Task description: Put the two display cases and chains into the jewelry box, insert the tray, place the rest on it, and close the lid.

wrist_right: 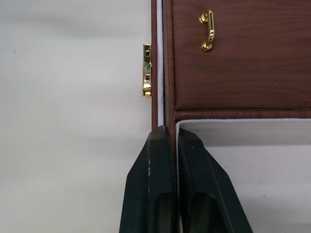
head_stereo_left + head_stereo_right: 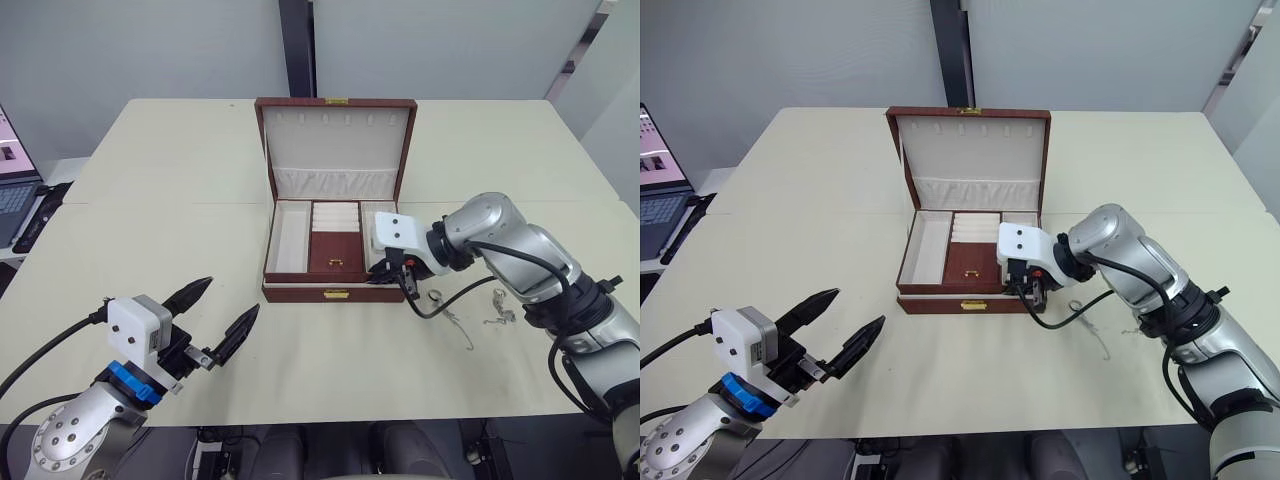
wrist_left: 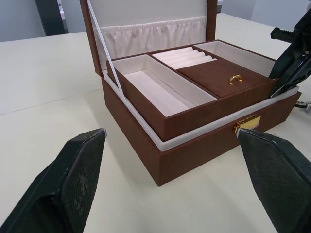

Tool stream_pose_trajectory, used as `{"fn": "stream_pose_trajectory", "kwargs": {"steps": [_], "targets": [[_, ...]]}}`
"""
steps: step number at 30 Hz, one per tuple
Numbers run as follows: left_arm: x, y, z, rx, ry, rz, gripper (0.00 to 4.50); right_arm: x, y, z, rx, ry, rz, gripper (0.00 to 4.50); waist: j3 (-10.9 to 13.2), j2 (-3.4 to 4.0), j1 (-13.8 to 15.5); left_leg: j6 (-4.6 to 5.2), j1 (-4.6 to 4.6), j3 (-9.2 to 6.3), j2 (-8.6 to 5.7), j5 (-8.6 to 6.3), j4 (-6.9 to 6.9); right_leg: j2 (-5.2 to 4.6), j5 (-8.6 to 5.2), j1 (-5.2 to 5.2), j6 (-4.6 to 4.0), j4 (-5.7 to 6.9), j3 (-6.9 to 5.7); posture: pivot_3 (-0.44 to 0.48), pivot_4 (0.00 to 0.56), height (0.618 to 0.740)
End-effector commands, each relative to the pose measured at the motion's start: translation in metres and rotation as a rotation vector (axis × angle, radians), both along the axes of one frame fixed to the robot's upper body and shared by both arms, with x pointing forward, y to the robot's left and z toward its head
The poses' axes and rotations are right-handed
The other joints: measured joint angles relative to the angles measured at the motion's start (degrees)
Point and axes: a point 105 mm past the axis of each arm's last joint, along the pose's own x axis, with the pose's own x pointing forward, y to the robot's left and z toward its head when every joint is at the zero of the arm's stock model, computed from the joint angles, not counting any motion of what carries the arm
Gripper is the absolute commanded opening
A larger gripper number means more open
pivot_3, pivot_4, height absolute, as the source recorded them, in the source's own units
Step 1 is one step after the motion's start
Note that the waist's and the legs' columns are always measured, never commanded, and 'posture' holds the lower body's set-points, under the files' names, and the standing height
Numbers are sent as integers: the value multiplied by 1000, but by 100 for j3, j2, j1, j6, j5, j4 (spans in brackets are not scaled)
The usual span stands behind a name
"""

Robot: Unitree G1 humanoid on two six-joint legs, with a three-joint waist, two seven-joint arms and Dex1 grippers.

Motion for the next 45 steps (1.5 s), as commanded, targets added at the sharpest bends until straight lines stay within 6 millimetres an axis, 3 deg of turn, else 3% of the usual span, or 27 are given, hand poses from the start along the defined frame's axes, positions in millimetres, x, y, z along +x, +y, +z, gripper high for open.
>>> {"fn": "stream_pose_trajectory", "kwargs": {"steps": [1,5,8,10,15,20,26,29,37,45], "targets": [[-1,-3,6,10,-36,-10,4500,-2,4,20,41,-50,30,1013,0,0,0,0,0,0,0,0,0,0,0,0,0,0,0,0,150,740],[-1,-3,6,10,-36,-9,4500,-1,5,34,86,-51,21,2077,0,0,-4,0,0,0,1,0,0,0,0,0,0,0,0,0,150,740],[-1,-2,6,10,-36,-8,4500,14,17,62,272,-81,-35,2830,2,3,-53,0,1,2,1,0,0,1,0,-1,0,2,2,0,150,740],[-1,-3,6,10,-36,-10,4500,18,21,67,331,-98,-40,3394,2,4,-48,0,4,2,3,0,-1,4,0,-3,0,10,3,0,150,740],[0,-2,8,14,-37,-16,4500,12,30,70,429,-91,19,3394,3,4,10,0,-7,-1,-5,0,-2,-6,0,0,0,-7,-3,0,150,740],[1,-2,8,16,-34,-22,4500,12,34,61,488,-121,35,2230,3,4,16,0,-7,0,-4,0,-1,-8,0,1,0,-9,-4,0,150,740],[2,-3,10,17,-37,-33,4500,26,39,39,638,-110,-39,654,3,4,0,-1,-5,0,0,0,-2,-2,0,1,0,-6,-4,0,150,740],[3,-3,10,18,-37,-35,4500,32,37,23,629,-101,-72,12,4,5,0,-1,-5,3,-2,0,-2,-3,0,0,0,-6,-2,0,150,740],[5,-3,11,16,-39,-40,4500,35,28,-18,506,-71,-92,12,3,5,-4,-1,-4,3,0,1,-2,-3,0,0,0,-5,-2,0,150,740],[6,-3,12,13,-30,-43,4500,35,28,-13,544,-52,-92,12,3,5,0,-1,0,3,0,1,-2,-3,0,4,0,-4,-3,0,150,740]]}}
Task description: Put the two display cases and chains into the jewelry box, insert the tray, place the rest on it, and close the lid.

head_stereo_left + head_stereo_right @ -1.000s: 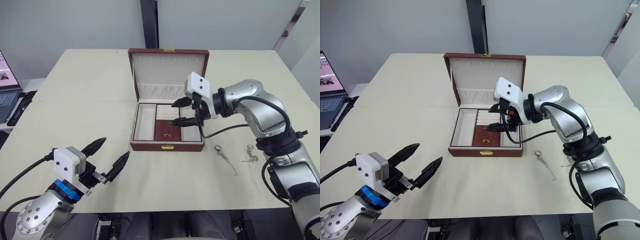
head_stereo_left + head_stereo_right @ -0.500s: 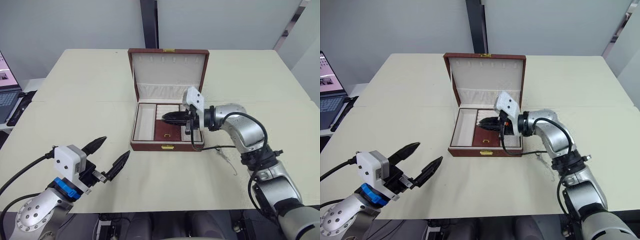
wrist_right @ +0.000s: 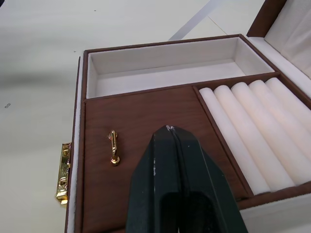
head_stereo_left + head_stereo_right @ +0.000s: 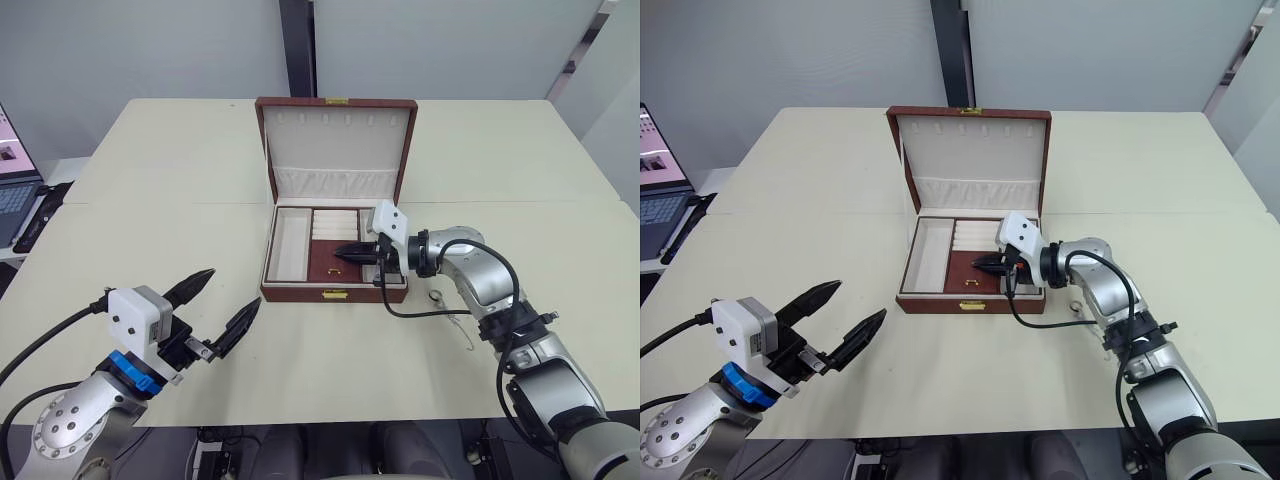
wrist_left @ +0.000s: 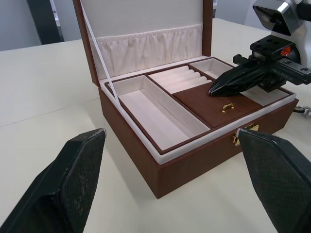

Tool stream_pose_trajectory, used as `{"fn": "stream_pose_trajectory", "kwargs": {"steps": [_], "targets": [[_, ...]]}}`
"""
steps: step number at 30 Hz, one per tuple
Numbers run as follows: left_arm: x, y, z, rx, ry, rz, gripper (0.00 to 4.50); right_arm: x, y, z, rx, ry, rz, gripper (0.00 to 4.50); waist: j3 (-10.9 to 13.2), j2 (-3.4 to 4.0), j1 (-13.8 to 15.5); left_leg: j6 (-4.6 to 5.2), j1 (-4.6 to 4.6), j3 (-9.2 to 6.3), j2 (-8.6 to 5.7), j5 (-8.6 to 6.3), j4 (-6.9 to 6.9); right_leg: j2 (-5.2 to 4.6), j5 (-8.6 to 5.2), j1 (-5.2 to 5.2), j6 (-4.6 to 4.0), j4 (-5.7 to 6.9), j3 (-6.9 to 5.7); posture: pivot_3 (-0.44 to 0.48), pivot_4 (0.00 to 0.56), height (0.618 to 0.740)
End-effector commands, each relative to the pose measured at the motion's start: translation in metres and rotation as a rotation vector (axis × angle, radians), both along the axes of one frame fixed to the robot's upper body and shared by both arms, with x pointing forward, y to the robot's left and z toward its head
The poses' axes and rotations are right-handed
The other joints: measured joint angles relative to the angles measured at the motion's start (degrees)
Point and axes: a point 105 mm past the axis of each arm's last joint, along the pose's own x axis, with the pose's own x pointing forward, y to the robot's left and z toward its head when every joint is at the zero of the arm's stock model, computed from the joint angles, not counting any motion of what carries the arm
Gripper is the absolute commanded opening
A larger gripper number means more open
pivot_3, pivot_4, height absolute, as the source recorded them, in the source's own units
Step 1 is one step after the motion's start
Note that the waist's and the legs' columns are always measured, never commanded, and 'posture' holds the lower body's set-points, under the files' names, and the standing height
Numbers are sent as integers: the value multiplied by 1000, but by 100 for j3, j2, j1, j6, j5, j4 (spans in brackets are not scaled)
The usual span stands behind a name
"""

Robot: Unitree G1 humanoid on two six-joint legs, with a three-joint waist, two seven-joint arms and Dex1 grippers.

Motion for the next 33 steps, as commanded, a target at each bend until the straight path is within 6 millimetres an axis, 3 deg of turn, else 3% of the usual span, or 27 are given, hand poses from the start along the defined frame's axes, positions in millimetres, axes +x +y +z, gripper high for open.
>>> {"fn": "stream_pose_trajectory", "kwargs": {"steps": [1,4,10,15,20,26,33], "targets": [[0,-1,4,2,0,-12,4500,-2,-1,13,67,14,12,12,0,0,0,0,0,0,0,0,0,0,0,0,0,0,0,0,150,740],[1,4,1,-18,55,-2,4500,-3,-5,35,181,17,15,12,1,1,2,0,-1,0,0,0,0,0,0,0,0,0,1,0,150,740],[15,22,12,-41,98,-4,4500,-1,-55,68,267,18,-76,1350,3,3,65,0,-3,-4,-3,0,1,-2,0,0,0,0,-4,0,150,740],[24,43,20,12,127,-26,4500,-8,-114,67,202,-18,-221,2731,4,5,116,1,-5,0,-4,-1,-1,-4,0,0,0,-11,-3,0,150,740],[33,79,27,86,152,5,4500,-29,-175,51,95,0,-361,4359,12,16,118,1,-6,4,-4,-1,-3,-3,0,0,0,-11,-2,0,150,740],[41,123,39,165,154,75,4500,-48,-242,33,16,33,-566,4464,12,17,89,1,3,21,1,-1,-4,2,0,-1,0,-7,-3,0,150,740],[50,155,47,204,145,129,4500,-62,-286,23,-11,34,-724,4464,14,19,92,1,3,30,0,-1,-5,3,0,-4,0,-5,-1,0,150,740]]}}
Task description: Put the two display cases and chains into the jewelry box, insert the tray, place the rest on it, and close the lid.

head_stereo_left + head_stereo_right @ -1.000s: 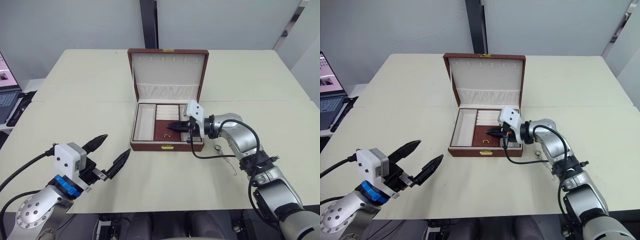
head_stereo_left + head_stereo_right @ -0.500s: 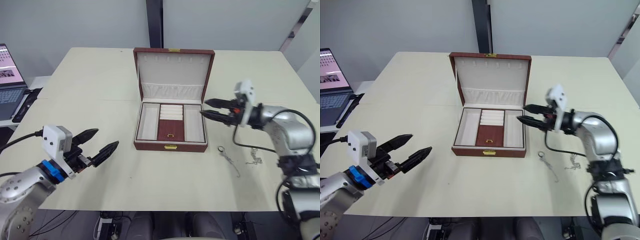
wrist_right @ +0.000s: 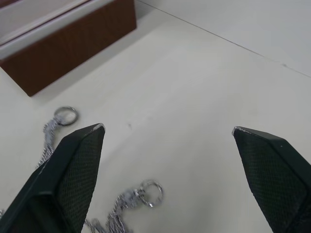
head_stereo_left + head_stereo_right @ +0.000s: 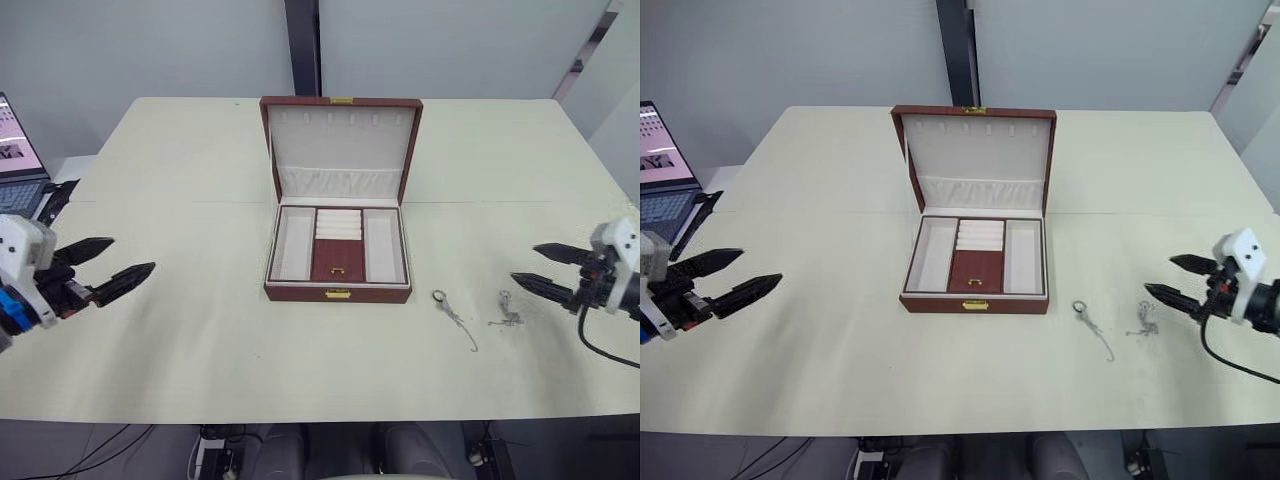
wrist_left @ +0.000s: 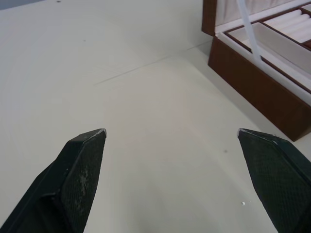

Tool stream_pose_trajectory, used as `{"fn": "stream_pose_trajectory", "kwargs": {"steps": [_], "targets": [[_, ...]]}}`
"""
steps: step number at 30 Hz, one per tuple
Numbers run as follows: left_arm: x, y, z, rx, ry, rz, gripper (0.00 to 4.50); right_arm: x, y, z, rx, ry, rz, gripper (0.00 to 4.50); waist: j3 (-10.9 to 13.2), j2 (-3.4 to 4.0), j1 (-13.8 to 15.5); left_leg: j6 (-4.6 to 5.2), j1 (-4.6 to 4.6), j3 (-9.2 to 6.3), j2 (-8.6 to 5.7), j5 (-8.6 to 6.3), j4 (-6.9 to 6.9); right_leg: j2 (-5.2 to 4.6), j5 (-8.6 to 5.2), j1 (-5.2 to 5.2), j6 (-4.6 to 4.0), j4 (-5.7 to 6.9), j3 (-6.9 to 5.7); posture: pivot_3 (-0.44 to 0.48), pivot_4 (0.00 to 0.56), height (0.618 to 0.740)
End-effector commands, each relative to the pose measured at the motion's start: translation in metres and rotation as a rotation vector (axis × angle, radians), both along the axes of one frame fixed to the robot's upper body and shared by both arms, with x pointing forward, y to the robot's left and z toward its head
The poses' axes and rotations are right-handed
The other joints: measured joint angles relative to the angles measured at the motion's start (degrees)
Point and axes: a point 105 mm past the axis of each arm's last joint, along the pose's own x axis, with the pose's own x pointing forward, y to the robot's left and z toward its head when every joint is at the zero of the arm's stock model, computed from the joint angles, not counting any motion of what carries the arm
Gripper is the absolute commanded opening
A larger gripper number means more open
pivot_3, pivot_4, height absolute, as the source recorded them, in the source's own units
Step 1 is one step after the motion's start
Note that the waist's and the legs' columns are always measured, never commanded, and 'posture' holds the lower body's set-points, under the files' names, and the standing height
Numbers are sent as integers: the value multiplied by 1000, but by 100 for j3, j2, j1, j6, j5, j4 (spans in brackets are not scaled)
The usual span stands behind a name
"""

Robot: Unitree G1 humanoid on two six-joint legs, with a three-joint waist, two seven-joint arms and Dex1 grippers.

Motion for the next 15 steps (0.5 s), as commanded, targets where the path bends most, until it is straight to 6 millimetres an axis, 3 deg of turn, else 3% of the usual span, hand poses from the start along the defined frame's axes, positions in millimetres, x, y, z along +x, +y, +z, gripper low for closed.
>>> {"fn": "stream_pose_trajectory", "kwargs": {"steps": [1,7,15], "targets": [[1,11,13,43,-40,9,4500,-2,-17,16,-20,-74,-62,4464,0,0,-9,0,1,2,1,0,0,0,0,0,0,0,1,0,150,740],[2,17,13,49,-40,21,4500,-8,-37,4,-45,-57,-133,4464,0,0,2,0,-1,1,2,0,0,0,0,-2,0,2,0,0,150,740],[0,13,7,55,-32,-1,4500,-5,-29,2,-19,-65,-124,4464,0,0,-6,0,2,4,2,0,0,-1,0,-2,0,8,3,0,150,740]]}}
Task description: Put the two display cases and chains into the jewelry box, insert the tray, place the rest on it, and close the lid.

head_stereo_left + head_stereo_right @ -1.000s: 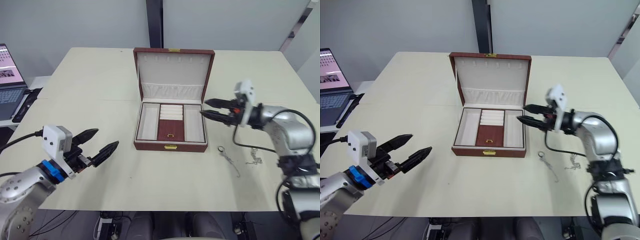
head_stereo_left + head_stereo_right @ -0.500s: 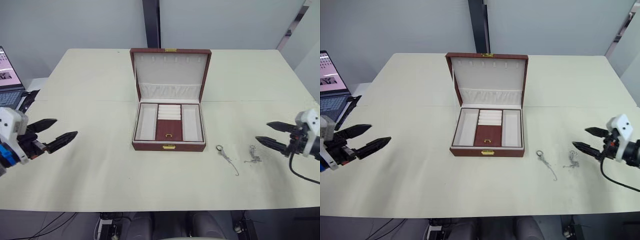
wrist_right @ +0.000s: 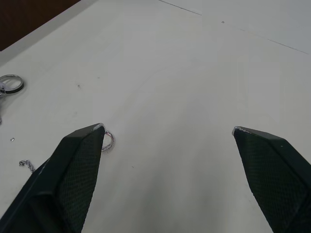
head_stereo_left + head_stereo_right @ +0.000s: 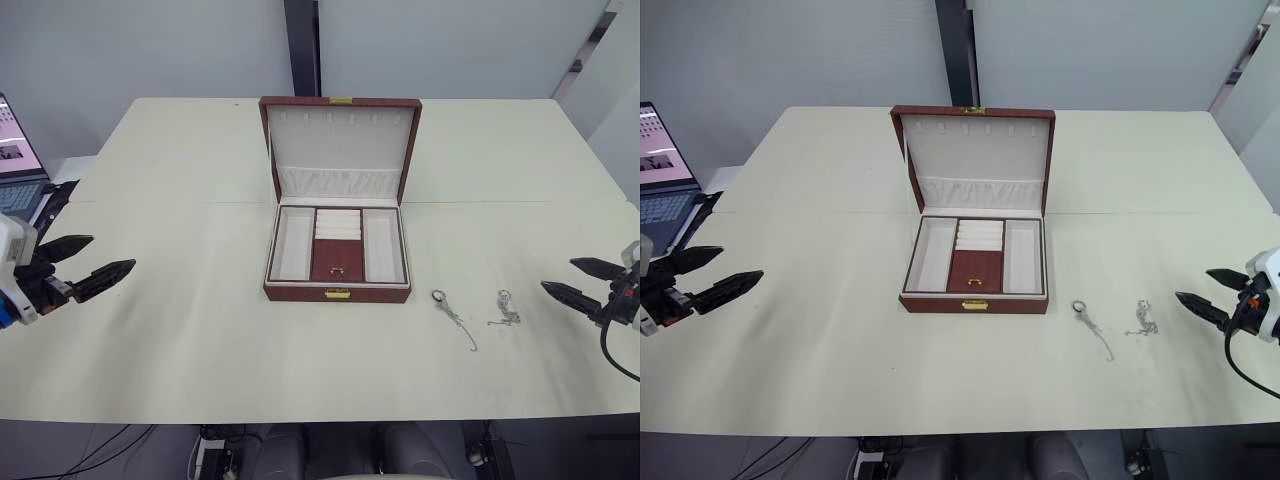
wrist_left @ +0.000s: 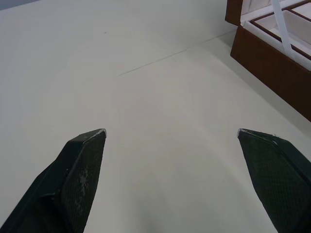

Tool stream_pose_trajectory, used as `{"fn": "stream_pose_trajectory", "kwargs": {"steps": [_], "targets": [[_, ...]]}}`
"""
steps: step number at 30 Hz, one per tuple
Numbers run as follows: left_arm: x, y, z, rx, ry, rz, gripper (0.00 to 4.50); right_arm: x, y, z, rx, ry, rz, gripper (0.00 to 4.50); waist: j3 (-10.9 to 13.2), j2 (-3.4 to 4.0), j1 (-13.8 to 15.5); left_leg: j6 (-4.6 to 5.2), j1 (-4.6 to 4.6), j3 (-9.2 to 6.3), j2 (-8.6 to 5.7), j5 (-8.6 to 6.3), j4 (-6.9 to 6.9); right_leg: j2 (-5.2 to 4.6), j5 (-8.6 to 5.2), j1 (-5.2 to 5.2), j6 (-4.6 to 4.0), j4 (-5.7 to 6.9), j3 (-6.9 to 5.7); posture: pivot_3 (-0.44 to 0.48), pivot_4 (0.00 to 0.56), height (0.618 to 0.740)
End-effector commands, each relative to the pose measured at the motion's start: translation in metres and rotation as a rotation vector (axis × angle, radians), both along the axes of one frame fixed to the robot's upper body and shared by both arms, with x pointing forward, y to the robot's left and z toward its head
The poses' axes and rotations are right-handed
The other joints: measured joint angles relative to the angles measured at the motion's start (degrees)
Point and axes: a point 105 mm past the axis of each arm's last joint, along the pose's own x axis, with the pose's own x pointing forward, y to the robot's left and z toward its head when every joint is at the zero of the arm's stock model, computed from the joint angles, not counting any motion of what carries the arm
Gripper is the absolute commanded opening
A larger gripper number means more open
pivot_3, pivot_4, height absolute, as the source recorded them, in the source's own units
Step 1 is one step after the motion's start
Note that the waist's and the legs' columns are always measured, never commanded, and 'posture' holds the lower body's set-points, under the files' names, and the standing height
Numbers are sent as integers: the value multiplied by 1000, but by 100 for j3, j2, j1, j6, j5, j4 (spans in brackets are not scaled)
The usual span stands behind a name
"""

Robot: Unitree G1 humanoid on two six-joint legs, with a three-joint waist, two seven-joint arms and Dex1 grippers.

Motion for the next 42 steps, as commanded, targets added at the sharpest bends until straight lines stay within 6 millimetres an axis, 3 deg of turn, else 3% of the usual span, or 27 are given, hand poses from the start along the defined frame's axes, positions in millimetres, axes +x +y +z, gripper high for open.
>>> {"fn": "stream_pose_trajectory", "kwargs": {"steps": [1,4,8,15,24,29,42], "targets": [[-1,-4,9,31,-46,-21,4500,2,3,15,2,-61,6,4464,0,0,3,0,0,0,-1,0,0,0,0,0,0,0,1,0,150,740],[-3,-15,6,35,-56,-59,4500,1,8,18,47,-91,-10,4464,0,0,3,0,0,1,0,0,0,-1,0,0,0,0,1,0,150,740],[-4,-52,-2,48,-60,-203,4500,-6,30,19,115,-137,-12,4464,0,0,17,0,-4,-4,0,0,1,-1,0,1,0,1,4,0,150,740],[-14,-124,-15,17,-31,-491,4500,-25,62,1,185,-175,-74,4464,-1,0,32,-1,-7,-9,-3,0,3,-4,0,7,1,-2,11,0,150,740],[-33,-189,-30,-10,-17,-779,4500,-34,86,-28,134,-175,-154,4464,-3,4,10,-1,3,-1,-1,1,3,4,0,7,1,6,10,0,150,740],[-45,-208,-39,5,-6,-883,4500,-28,85,-46,90,-163,-222,4464,-4,5,16,-1,2,-2,-3,1,3,4,0,6,1,6,11,0,150,740],[-46,-216,-39,-8,-16,-883,4500,-34,84,-82,61,-51,-231,4464,-8,5,15,-1,4,-3,-2,1,3,5,0,9,1,7,10,0,150,740]]}}
